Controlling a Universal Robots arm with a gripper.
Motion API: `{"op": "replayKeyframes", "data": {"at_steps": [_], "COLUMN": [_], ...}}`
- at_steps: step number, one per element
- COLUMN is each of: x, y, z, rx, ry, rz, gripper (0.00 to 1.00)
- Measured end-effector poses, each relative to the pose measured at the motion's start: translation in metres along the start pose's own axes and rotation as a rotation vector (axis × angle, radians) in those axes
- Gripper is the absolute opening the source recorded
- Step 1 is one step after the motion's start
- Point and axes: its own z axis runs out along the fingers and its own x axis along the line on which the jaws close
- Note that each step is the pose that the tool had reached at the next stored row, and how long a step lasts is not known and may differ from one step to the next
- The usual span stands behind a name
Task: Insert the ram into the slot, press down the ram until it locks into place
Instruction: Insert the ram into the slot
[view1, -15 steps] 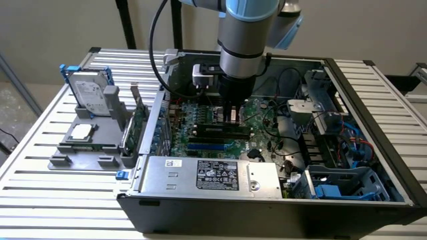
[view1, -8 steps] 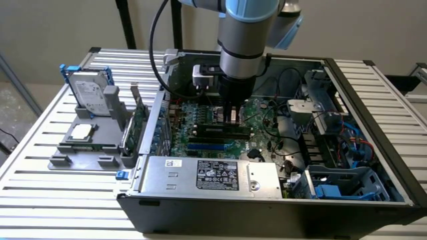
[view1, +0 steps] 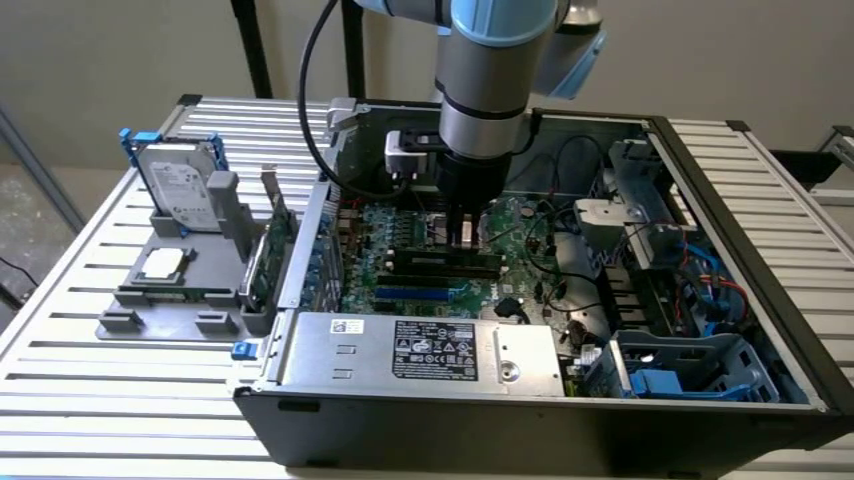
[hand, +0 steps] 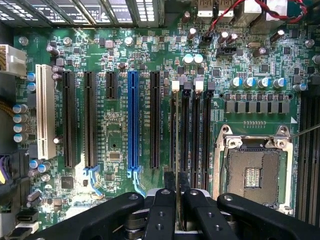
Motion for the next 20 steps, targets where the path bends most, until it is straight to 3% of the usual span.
{"op": "replayKeyframes", "data": {"at_steps": [12, 20], "x": [0.0, 0.0], "y": [0.0, 0.0001], "z": [0.0005, 0.0021], "rx": [0.0006, 0.0044], "ry": [-0.0001, -0.0002], "rz": [0.005, 0.009], "gripper": [0.13, 0.13]}}
